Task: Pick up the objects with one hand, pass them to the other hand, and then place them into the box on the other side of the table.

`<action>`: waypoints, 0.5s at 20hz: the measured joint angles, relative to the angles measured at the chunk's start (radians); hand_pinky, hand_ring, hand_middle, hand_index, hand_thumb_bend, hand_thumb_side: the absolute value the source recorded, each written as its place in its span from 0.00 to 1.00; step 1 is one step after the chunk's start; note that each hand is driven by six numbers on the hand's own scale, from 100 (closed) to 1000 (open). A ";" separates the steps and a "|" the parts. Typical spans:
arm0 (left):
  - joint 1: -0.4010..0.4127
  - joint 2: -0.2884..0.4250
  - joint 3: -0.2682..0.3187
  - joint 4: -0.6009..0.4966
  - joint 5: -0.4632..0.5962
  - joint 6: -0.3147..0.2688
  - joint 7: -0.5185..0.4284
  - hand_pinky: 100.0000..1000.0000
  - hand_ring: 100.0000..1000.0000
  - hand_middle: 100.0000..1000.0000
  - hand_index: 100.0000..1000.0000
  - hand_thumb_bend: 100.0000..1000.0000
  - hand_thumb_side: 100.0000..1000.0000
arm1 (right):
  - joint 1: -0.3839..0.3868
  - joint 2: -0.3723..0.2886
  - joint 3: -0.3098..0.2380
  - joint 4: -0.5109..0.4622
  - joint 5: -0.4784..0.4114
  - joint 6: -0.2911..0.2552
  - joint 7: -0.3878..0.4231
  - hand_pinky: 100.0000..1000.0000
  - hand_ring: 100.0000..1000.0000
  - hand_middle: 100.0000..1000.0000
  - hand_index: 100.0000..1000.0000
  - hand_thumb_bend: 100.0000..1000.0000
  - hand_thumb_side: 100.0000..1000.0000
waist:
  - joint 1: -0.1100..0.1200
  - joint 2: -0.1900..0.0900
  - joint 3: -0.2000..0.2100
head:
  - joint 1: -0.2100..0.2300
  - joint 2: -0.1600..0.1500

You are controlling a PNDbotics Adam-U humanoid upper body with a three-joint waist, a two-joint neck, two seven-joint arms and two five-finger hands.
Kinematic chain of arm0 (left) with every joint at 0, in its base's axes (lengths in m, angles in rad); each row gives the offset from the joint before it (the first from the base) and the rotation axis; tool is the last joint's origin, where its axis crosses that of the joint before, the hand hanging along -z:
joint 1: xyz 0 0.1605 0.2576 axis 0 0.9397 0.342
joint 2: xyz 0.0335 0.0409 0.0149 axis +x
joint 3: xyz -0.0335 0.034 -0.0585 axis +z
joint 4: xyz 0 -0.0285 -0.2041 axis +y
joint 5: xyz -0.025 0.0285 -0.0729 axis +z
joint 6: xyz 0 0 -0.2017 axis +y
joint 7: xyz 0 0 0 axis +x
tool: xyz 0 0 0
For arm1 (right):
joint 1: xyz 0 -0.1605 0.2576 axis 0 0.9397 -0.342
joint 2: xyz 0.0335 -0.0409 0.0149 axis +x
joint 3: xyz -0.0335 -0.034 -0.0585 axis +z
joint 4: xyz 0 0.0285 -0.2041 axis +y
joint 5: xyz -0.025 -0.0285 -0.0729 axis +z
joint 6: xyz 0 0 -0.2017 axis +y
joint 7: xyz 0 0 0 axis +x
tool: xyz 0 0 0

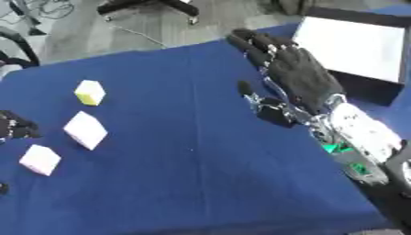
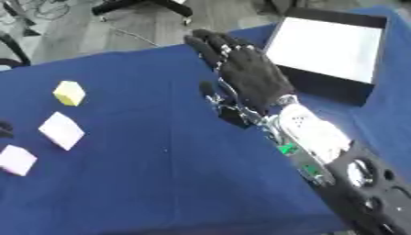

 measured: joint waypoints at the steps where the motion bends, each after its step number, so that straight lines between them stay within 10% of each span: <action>1: 0.001 -0.006 0.006 0.017 -0.032 0.012 0.039 0.81 0.79 0.81 0.88 0.85 0.55 | 0.000 0.001 0.000 0.000 0.000 0.000 0.000 0.72 0.87 0.92 1.00 0.00 0.00 | -0.001 0.000 0.001 | 0.000 0.000; 10: 0.014 -0.050 0.061 0.098 -0.132 0.164 0.243 0.75 0.71 0.74 0.83 0.61 0.43 | 0.001 0.007 -0.001 0.000 0.000 0.007 -0.004 0.71 0.87 0.92 1.00 0.00 0.00 | -0.009 0.001 0.005 | 0.000 0.000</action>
